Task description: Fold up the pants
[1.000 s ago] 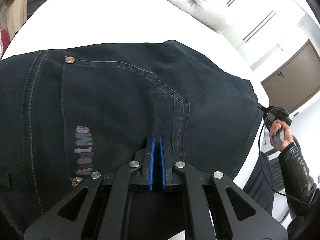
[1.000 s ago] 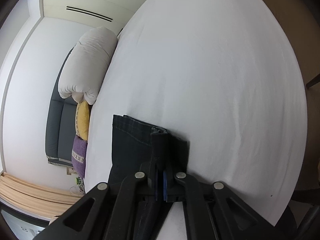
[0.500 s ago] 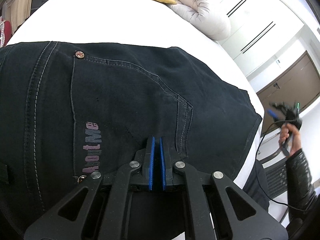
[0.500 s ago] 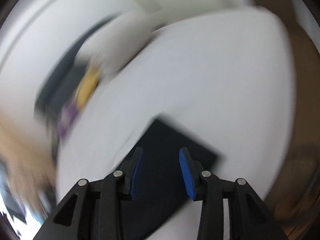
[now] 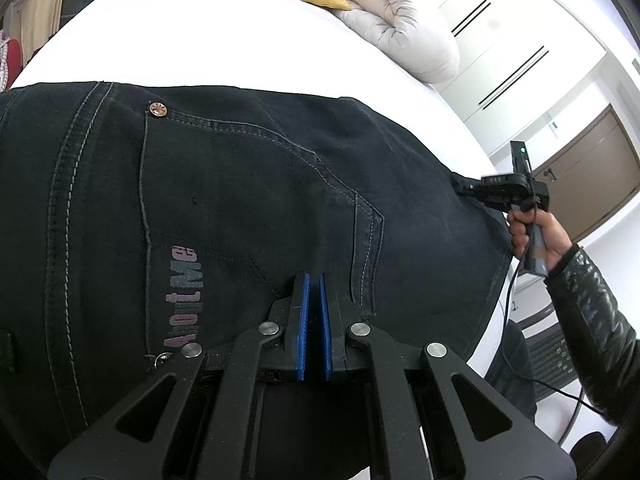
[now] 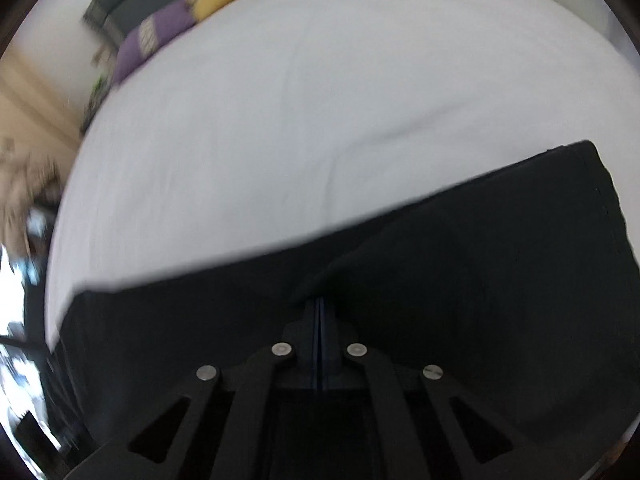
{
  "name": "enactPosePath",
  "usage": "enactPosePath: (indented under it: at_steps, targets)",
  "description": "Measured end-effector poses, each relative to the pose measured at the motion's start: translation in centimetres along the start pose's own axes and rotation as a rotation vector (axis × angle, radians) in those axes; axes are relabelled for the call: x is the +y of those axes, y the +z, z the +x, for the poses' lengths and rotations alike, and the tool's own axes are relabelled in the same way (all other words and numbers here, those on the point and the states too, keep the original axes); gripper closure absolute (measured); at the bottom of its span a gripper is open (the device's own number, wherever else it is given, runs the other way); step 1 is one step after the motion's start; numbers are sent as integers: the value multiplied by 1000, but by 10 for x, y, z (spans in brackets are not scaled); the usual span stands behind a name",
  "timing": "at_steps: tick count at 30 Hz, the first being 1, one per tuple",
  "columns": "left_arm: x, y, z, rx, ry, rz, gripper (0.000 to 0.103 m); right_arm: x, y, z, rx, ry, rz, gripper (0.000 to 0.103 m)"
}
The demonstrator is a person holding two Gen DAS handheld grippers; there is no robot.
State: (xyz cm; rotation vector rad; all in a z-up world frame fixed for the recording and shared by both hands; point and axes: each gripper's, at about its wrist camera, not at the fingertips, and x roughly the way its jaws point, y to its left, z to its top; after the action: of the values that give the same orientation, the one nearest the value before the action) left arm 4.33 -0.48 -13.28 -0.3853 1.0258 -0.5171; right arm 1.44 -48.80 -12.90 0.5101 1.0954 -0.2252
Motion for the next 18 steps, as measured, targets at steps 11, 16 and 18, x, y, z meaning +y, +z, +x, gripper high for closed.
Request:
enactPosePath:
  at_steps: [11, 16, 18]
  targets:
    - [-9, -5, -13, -27, 43, 6, 98, -41, -23, -65, -284, 3, 209, 95]
    - [-15, -6, -12, -23, 54, 16, 98, 5, -89, -84, -206, 204, 23, 93]
    - [-14, -7, -13, -24, 56, 17, 98, -1, -106, -75, -159, 215, 43, 93]
